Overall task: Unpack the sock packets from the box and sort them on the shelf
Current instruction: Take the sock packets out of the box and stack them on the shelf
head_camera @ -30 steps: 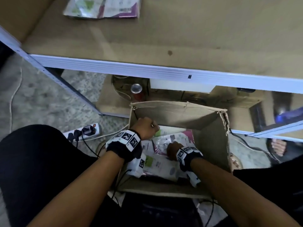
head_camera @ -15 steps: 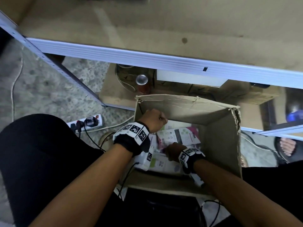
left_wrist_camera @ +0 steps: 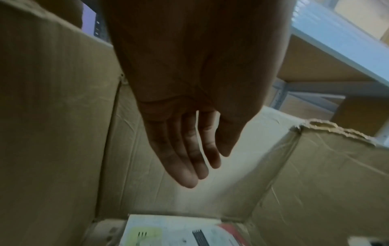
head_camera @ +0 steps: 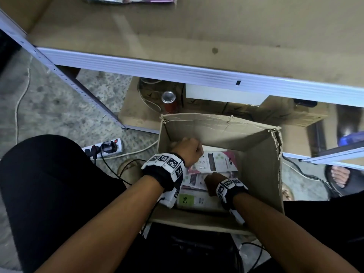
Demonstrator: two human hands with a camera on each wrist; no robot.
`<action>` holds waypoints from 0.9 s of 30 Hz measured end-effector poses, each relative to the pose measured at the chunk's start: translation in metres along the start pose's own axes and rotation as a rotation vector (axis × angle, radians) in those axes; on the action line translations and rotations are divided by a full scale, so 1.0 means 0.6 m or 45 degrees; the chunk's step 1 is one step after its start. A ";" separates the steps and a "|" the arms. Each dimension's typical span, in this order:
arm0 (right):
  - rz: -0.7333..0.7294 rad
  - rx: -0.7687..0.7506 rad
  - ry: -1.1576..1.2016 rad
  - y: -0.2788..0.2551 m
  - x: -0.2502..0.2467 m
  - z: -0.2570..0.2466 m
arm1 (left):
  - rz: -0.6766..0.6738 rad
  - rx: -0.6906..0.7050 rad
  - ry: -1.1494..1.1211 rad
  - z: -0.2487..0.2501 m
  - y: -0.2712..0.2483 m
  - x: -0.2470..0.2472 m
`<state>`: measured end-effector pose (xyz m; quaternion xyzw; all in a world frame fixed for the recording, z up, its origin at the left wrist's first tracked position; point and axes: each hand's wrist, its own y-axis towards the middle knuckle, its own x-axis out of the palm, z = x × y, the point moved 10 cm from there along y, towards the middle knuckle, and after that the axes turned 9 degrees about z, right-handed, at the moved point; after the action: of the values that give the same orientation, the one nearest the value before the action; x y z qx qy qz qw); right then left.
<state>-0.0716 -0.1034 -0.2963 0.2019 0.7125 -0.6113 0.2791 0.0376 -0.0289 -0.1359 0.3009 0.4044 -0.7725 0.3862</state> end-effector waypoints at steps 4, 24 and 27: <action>-0.020 0.031 0.100 0.000 0.010 0.008 | -0.075 0.003 0.077 0.012 0.017 0.056; -0.151 0.118 0.499 -0.004 0.065 0.090 | -0.244 -0.082 0.653 -0.093 0.138 0.245; -0.118 0.056 0.509 -0.001 0.049 0.078 | -0.146 -0.060 0.599 -0.090 0.140 0.241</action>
<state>-0.0874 -0.1511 -0.3195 0.2923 0.7487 -0.5866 0.0994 0.0411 -0.0655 -0.3079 0.4398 0.5177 -0.6922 0.2438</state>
